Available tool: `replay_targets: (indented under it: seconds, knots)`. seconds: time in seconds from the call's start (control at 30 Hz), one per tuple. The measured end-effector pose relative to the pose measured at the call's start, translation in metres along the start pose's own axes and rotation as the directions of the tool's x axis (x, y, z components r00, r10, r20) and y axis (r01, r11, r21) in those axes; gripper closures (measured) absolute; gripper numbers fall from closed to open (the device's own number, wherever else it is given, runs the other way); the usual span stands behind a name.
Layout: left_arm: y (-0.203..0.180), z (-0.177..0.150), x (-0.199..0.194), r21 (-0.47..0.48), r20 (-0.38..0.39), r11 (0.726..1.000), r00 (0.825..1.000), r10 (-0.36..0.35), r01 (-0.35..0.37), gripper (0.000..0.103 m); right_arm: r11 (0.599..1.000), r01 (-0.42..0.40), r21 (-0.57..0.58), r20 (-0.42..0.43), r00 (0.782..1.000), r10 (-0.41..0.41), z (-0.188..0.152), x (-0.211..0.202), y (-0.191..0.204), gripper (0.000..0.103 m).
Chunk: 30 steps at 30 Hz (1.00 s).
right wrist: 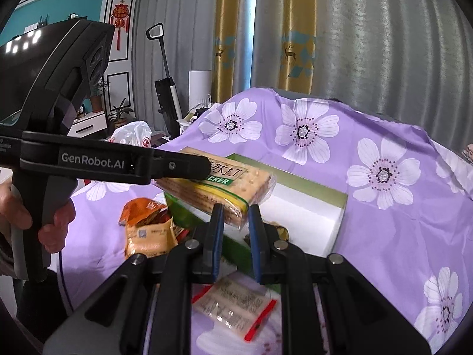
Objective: Organize snacks
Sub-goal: 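Lower the soda cracker pack into the green box and release it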
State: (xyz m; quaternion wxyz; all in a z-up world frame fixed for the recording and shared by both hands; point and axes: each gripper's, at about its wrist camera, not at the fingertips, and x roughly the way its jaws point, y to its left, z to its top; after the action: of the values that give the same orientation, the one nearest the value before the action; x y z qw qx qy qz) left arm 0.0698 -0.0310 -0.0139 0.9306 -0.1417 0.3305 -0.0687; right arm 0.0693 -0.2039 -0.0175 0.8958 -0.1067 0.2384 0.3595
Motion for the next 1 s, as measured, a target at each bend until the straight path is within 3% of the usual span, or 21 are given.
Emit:
replay_targets:
  seconds: [0.3,0.7,0.77,0.83,1.0]
  knots:
    - [0.018,0.014,0.041,-0.019,-0.044,1.0,0.999,0.012,-0.012,0.046,1.0,-0.005,0.025,-0.046,0.999,0.007,0.006,0.045,-0.015,0.085]
    - [0.036,0.012,0.098,-0.066,-0.175,0.997,0.984,0.015,-0.027,0.045,0.996,0.006,0.094,-0.168,0.986,0.01,-0.006,0.094,-0.035,0.081]
    - [0.037,0.011,0.101,-0.068,-0.194,0.997,0.981,0.015,-0.029,0.04,0.993,0.022,0.117,-0.19,0.982,0.0,-0.009,0.098,-0.038,0.063]
    - [0.038,0.008,0.1,-0.062,-0.204,0.997,0.979,0.028,-0.041,0.022,0.99,0.029,0.135,-0.193,0.981,-0.003,-0.01,0.096,-0.04,0.054]
    - [0.05,0.007,0.085,-0.1,-0.202,0.994,0.979,0.026,-0.048,0.02,0.982,0.037,0.183,-0.17,0.985,-0.006,-0.012,0.076,-0.045,0.047]
